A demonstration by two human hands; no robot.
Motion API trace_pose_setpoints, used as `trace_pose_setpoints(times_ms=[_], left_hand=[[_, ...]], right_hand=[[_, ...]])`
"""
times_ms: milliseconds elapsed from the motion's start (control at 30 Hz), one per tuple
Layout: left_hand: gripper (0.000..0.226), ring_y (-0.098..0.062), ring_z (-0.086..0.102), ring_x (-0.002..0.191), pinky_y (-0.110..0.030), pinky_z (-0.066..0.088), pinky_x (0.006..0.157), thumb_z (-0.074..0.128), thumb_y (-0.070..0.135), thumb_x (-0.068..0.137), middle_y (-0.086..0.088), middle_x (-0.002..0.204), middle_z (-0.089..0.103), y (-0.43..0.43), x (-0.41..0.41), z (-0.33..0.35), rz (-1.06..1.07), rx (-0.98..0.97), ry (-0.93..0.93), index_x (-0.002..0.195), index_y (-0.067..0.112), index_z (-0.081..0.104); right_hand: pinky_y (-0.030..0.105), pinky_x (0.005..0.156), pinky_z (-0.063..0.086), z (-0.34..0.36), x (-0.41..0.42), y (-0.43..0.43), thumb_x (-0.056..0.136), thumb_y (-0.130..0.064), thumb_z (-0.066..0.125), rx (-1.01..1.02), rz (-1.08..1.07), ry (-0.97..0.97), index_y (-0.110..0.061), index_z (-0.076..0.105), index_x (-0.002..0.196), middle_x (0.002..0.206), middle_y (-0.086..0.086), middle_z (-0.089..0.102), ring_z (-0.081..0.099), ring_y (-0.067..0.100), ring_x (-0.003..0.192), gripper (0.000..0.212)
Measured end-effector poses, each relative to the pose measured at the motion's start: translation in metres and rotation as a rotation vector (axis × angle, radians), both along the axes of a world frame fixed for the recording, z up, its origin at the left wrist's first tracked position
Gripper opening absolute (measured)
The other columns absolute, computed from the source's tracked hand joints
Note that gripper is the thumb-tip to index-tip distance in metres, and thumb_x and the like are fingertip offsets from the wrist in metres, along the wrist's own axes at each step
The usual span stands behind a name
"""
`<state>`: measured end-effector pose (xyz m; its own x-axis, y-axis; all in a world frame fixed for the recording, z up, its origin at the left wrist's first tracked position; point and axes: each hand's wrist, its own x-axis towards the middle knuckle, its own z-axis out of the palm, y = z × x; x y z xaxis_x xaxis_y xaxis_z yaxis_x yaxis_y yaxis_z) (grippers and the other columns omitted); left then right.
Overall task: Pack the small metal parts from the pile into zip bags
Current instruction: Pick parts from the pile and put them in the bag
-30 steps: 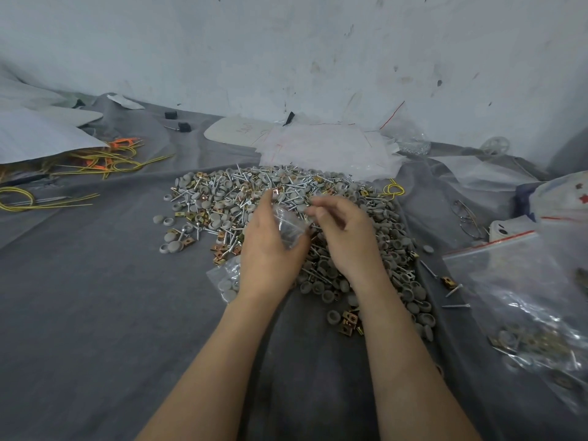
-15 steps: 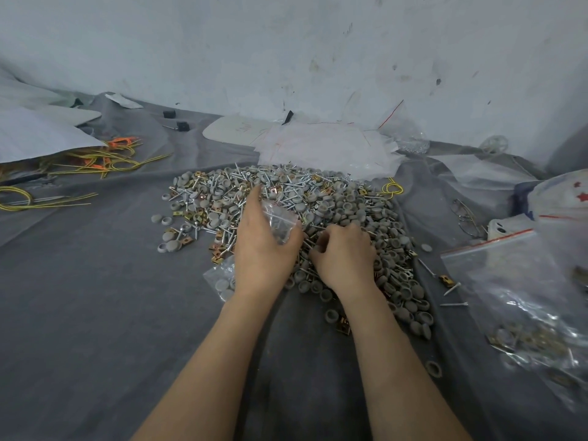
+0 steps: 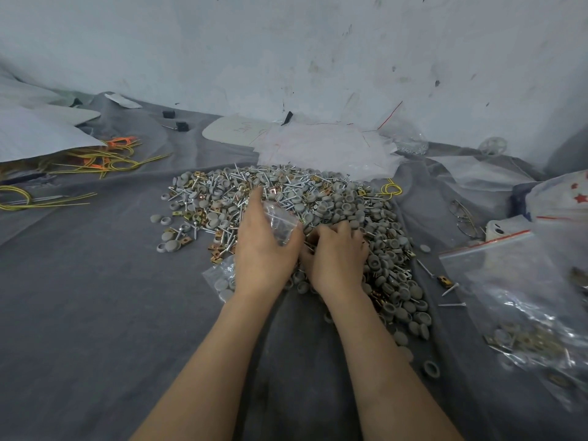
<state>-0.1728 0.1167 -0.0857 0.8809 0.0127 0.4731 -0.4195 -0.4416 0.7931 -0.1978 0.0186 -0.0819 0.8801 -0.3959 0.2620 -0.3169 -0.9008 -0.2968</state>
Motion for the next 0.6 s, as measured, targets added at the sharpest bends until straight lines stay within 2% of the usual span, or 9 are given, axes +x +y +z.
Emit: trace_pose_setpoints(times_ms=[100,233,367,433,500,567,600], left_hand=[[0.082,-0.018,0.035,0.137,-0.036,0.033,0.111,0.07,0.026,0.084,-0.002,0.15,0.037,0.0,-0.001,0.001,-0.004,-0.007,0.016,0.149,0.015,0.022],[0.082,-0.016,0.033,0.138,-0.027,0.03,0.109,0.071,0.027,0.084,-0.001,0.15,0.036,0.0,-0.001,0.001,0.001,-0.007,0.014,0.149,0.015,0.022],[0.081,-0.015,0.031,0.138,-0.021,0.025,0.106,0.07,0.028,0.084,0.0,0.151,0.035,0.001,0.0,0.0,0.002,-0.008,0.016,0.149,0.015,0.022],[0.082,-0.015,0.03,0.139,-0.019,0.023,0.104,0.07,0.028,0.084,0.0,0.151,0.034,0.001,0.0,0.0,-0.002,-0.01,0.016,0.149,0.015,0.022],[0.082,-0.015,0.03,0.139,-0.02,0.023,0.105,0.07,0.027,0.084,-0.001,0.152,0.033,0.001,0.0,0.0,-0.003,-0.006,0.02,0.149,0.015,0.021],[0.083,-0.015,0.029,0.139,-0.022,0.023,0.106,0.07,0.028,0.084,-0.001,0.152,0.033,0.0,0.0,0.0,-0.003,0.003,0.029,0.15,0.015,0.021],[0.084,-0.016,0.029,0.14,-0.023,0.023,0.107,0.07,0.028,0.084,-0.001,0.152,0.033,0.0,-0.001,0.001,-0.007,0.003,0.032,0.15,0.015,0.02]], right_hand=[[0.044,0.1,0.029,-0.003,0.001,0.002,0.094,-0.037,0.05,-0.01,0.01,-0.021,-0.021,0.059,0.113,0.126,0.006,0.046,0.037,0.03,0.121,0.026],[0.043,0.099,0.031,-0.002,0.004,-0.003,0.095,-0.035,0.051,0.06,0.008,-0.089,-0.021,0.062,0.111,0.121,0.003,0.053,0.042,0.028,0.118,0.024],[0.043,0.096,0.041,0.002,0.005,-0.007,0.093,-0.028,0.058,0.297,0.037,-0.255,-0.016,0.066,0.103,0.102,0.001,0.067,0.058,0.025,0.103,0.018],[0.036,0.086,0.046,0.002,0.005,-0.008,0.092,-0.023,0.059,0.41,0.047,-0.332,-0.013,0.065,0.097,0.087,-0.004,0.064,0.06,0.021,0.09,0.012],[0.021,0.068,0.04,0.003,0.007,-0.013,0.092,-0.021,0.06,0.493,0.044,-0.394,-0.016,0.06,0.091,0.074,-0.014,0.052,0.055,0.012,0.076,0.005],[0.014,0.056,0.034,0.003,0.008,-0.017,0.091,-0.018,0.061,0.596,0.033,-0.442,-0.017,0.055,0.087,0.074,-0.016,0.05,0.05,0.006,0.07,0.007],[0.012,0.056,0.034,0.003,0.009,-0.019,0.091,-0.017,0.061,0.657,0.027,-0.466,-0.018,0.054,0.086,0.075,-0.015,0.052,0.05,0.004,0.07,0.009]])
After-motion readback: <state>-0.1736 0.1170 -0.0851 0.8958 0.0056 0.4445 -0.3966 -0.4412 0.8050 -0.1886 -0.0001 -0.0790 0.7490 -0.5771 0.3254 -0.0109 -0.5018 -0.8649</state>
